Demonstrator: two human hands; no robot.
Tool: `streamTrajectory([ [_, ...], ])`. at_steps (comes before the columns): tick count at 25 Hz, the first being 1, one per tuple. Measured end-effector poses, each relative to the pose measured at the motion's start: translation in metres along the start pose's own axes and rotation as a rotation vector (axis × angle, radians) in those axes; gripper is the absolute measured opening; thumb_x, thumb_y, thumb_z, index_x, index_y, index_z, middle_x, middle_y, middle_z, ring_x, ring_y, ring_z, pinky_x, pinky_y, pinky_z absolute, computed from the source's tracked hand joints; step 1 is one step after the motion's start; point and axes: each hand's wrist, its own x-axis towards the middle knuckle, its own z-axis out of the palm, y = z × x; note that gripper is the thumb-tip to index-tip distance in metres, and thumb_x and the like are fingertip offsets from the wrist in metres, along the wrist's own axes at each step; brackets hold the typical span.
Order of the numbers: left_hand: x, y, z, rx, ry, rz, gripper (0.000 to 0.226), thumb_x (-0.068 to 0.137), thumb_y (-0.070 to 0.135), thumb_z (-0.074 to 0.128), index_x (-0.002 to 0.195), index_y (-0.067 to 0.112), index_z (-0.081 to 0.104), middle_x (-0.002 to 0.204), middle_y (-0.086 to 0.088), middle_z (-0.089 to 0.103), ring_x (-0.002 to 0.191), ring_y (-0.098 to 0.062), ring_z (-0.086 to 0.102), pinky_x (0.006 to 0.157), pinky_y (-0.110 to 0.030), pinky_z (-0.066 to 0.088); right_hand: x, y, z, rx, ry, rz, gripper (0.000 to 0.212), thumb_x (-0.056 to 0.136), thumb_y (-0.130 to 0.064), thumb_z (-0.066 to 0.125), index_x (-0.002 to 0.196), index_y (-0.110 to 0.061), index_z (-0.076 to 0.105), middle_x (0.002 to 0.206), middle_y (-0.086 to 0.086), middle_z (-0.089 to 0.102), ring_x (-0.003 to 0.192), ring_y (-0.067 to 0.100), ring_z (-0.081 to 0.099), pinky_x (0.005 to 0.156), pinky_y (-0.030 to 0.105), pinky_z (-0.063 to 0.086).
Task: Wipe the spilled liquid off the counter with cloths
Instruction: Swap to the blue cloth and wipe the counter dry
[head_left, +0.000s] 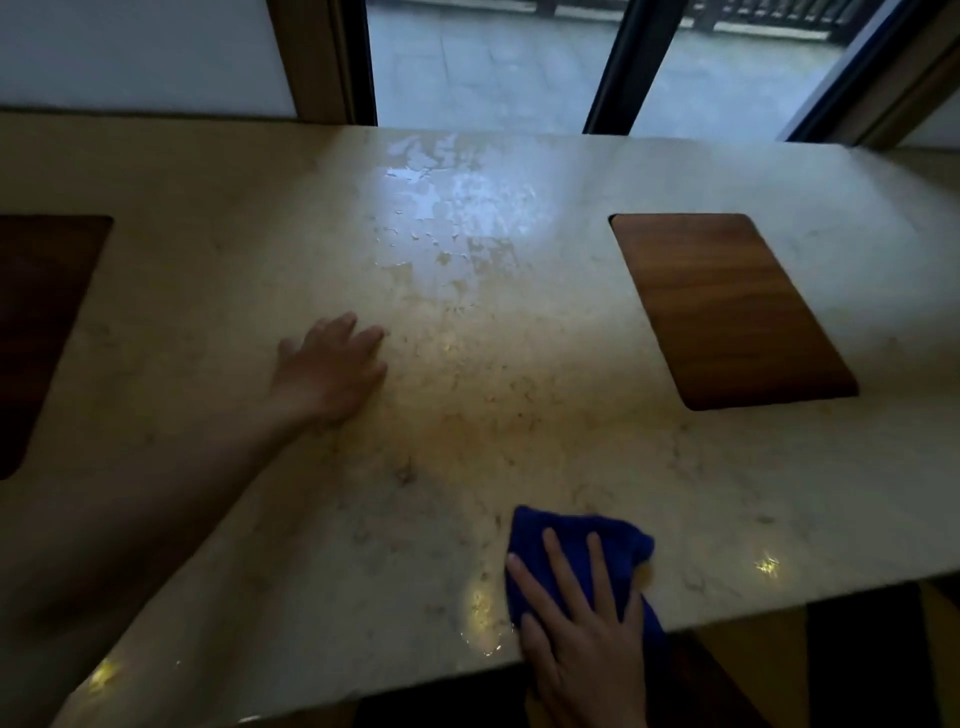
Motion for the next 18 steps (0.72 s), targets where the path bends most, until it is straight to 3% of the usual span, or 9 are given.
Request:
streamTrajectory([
  [3,0.001,-0.024,-0.008,0.006,-0.004,-0.027,0.052,0.095,0.055,0.036,0.143,0.036,0.031,0.160,-0.003,0.019,0.144,-0.028,0.022,0.109,-0.060,0.024,0.011,-0.030,0.003,-0.002,0.003,0.005,0.061,0.088,-0.055,0.042,0.148,-0.052,0.030,0.161,-0.012,0.025,0.145,0.030,0.027,0.100,0.063,0.029],
  [6,0.030,-0.064,-0.005,-0.004,-0.012,-0.030,0.067,0.089,0.070,0.033,0.148,0.040,0.025,0.163,-0.002,0.013,0.147,-0.033,0.014,0.109,-0.067,0.019,0.066,-0.041,-0.001,-0.016,0.025,-0.028,0.059,0.091,-0.057,0.038,0.149,-0.053,0.024,0.162,-0.012,0.024,0.147,0.030,0.020,0.102,0.064,0.022],
  [8,0.040,-0.083,-0.002,0.007,-0.009,0.013,0.080,0.078,0.084,0.019,0.150,0.047,0.020,0.164,0.001,0.010,0.149,-0.034,0.008,0.109,-0.071,0.014,0.121,-0.042,-0.009,-0.018,0.066,-0.038,0.055,0.096,-0.058,0.029,0.150,-0.056,0.016,0.163,-0.013,0.015,0.150,0.028,0.007,0.107,0.065,0.009],
  [11,0.051,-0.099,0.010,0.085,0.054,0.077,0.080,0.079,0.084,0.008,0.150,0.049,0.018,0.163,-0.002,0.018,0.148,-0.037,0.012,0.107,-0.072,0.015,0.257,-0.043,-0.030,0.035,0.128,0.021,0.051,0.099,-0.054,0.024,0.149,-0.057,0.014,0.165,-0.013,0.005,0.151,0.028,-0.004,0.111,0.068,0.001],
  [15,0.048,-0.092,0.018,0.057,0.114,0.078,0.071,0.085,0.078,0.020,0.149,0.047,0.025,0.161,-0.004,0.025,0.147,-0.040,0.018,0.107,-0.073,0.016,0.468,-0.033,-0.075,0.103,0.065,0.143,0.052,0.098,-0.052,0.021,0.148,-0.058,0.011,0.164,-0.016,-0.005,0.151,0.026,-0.010,0.112,0.069,-0.003],
  [18,0.048,-0.093,0.021,0.058,0.164,0.113,0.071,0.085,0.074,0.037,0.148,0.043,0.032,0.159,-0.007,0.031,0.146,-0.043,0.023,0.106,-0.075,0.016,0.608,-0.034,-0.105,0.106,0.073,0.183,0.053,0.096,-0.051,0.021,0.149,-0.055,0.018,0.165,-0.014,-0.002,0.151,0.029,-0.009,0.110,0.071,-0.005],
])
